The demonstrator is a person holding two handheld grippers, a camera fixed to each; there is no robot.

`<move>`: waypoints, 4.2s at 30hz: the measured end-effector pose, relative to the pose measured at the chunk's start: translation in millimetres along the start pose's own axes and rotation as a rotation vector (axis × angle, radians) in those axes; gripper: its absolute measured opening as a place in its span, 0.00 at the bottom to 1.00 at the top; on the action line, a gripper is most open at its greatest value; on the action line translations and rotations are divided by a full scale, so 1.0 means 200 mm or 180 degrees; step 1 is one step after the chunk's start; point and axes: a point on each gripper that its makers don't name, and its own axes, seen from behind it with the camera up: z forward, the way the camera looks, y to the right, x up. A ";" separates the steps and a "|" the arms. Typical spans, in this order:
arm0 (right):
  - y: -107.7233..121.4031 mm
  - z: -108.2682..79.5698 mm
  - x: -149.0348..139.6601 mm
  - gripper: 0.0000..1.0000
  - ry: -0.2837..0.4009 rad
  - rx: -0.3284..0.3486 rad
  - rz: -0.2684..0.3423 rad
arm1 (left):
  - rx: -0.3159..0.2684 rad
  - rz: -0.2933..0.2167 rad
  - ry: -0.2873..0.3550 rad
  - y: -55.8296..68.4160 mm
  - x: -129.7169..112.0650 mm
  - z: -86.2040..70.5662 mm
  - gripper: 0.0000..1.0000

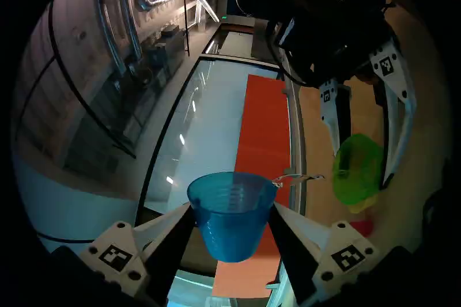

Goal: Pour water

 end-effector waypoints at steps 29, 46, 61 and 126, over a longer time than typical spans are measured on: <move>0.02 0.00 0.00 0.89 0.0023 -0.0022 -0.0003 | 0.0057 0.0488 0.0030 -0.03 0.07 0.01 0.83; 0.03 -0.01 0.01 0.90 0.0044 -0.0047 -0.0006 | 0.0108 0.0678 0.0069 -0.05 0.12 0.00 0.83; 0.03 -0.01 0.02 0.90 0.0057 -0.0060 -0.0008 | 0.0127 0.0584 0.0072 -0.11 0.10 0.01 0.83; 0.06 -0.15 0.16 0.89 0.0226 -0.0268 0.0014 | 0.0036 -0.3838 0.0068 -0.05 -0.29 -0.04 0.83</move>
